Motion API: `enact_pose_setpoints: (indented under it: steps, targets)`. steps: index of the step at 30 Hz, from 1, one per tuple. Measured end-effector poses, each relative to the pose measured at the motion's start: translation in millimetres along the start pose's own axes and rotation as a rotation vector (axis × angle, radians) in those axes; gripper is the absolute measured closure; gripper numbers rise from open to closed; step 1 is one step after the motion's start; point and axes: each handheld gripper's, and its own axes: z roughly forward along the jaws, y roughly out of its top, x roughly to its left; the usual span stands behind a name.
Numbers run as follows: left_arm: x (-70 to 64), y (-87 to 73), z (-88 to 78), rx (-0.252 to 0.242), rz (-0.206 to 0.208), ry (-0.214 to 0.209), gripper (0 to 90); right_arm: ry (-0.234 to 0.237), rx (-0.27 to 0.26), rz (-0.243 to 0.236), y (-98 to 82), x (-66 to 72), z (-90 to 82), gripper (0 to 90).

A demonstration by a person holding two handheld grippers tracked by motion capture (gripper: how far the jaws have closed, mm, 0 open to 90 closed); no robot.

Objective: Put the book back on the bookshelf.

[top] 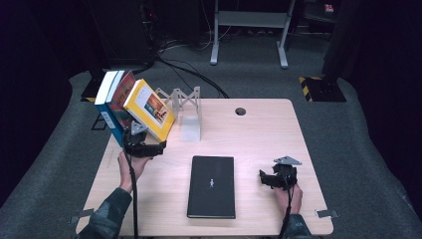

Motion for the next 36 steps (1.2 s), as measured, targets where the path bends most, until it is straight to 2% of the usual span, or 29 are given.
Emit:
enact_pose_setpoints:
  steps: [4,8,13,14,15,20,21,24,26,27,29,30,31,32,34,35,36]
  targets:
    - [-4.8,-15.2,2.9,0.019,0.013,0.000,3.4,0.001,0.001,-0.002,0.0,0.1,0.0,13.5]
    - [-7.9,-27.8,5.2,0.032,0.000,-0.011,1.9,0.001,0.001,-0.001,-0.1,0.2,-0.1,13.5]
    - [-19.7,-56.8,12.6,0.068,0.004,-0.042,0.3,0.002,0.002,-0.002,-0.1,0.3,-0.2,13.5]
    - [-19.7,-56.8,12.6,0.068,0.004,-0.042,0.2,0.002,0.002,-0.002,-0.1,0.3,-0.2,13.5]
    - [-25.5,-65.3,15.2,0.085,0.022,-0.049,0.2,0.002,0.001,-0.002,-0.1,0.4,-0.2,13.5]
    - [-35.2,-77.9,17.1,0.095,0.024,-0.075,0.1,0.001,0.005,-0.008,-0.2,0.4,-0.6,13.5]
    - [-40.1,-81.2,17.4,0.100,0.045,-0.073,0.1,0.002,0.005,-0.004,-0.1,0.6,-0.6,13.5]
    - [-45.8,-84.2,16.5,0.118,0.066,-0.089,0.0,0.005,0.009,-0.016,-0.3,0.4,-1.1,13.5]
    - [-51.6,-86.3,16.8,0.122,0.091,-0.084,0.0,0.006,0.010,-0.007,-0.5,2.2,-1.6,13.3]
    - [-51.6,-86.3,16.8,0.122,0.091,-0.084,0.0,0.006,0.010,-0.007,-0.5,2.2,-1.6,13.3]
    - [-58.1,-88.8,17.1,0.123,0.110,-0.091,0.0,0.015,0.032,-0.008,0.6,4.2,-2.4,9.3]
    - [-58.1,-88.8,17.1,0.123,0.110,-0.091,0.0,0.024,0.039,0.002,1.2,5.5,-2.7,7.5]
    - [-62.1,-90.2,17.2,0.136,0.119,-0.102,0.0,0.067,0.046,0.021,2.7,8.7,-4.6,7.0]
    - [-64.4,-91.7,18.0,0.134,0.120,-0.106,0.0,0.089,0.049,0.024,4.1,11.9,-6.3,6.7]
    - [-68.5,-93.3,18.7,0.142,0.119,-0.118,0.0,0.130,0.039,0.010,9.6,24.8,-13.6,6.7]
    - [-69.0,-93.2,18.0,0.160,0.143,-0.128,0.0,0.165,0.028,-0.004,13.1,32.0,-17.2,6.6]
    - [-71.1,-93.8,18.5,0.157,0.145,-0.133,0.0,0.190,0.030,-0.006,16.4,40.3,-20.8,6.1]
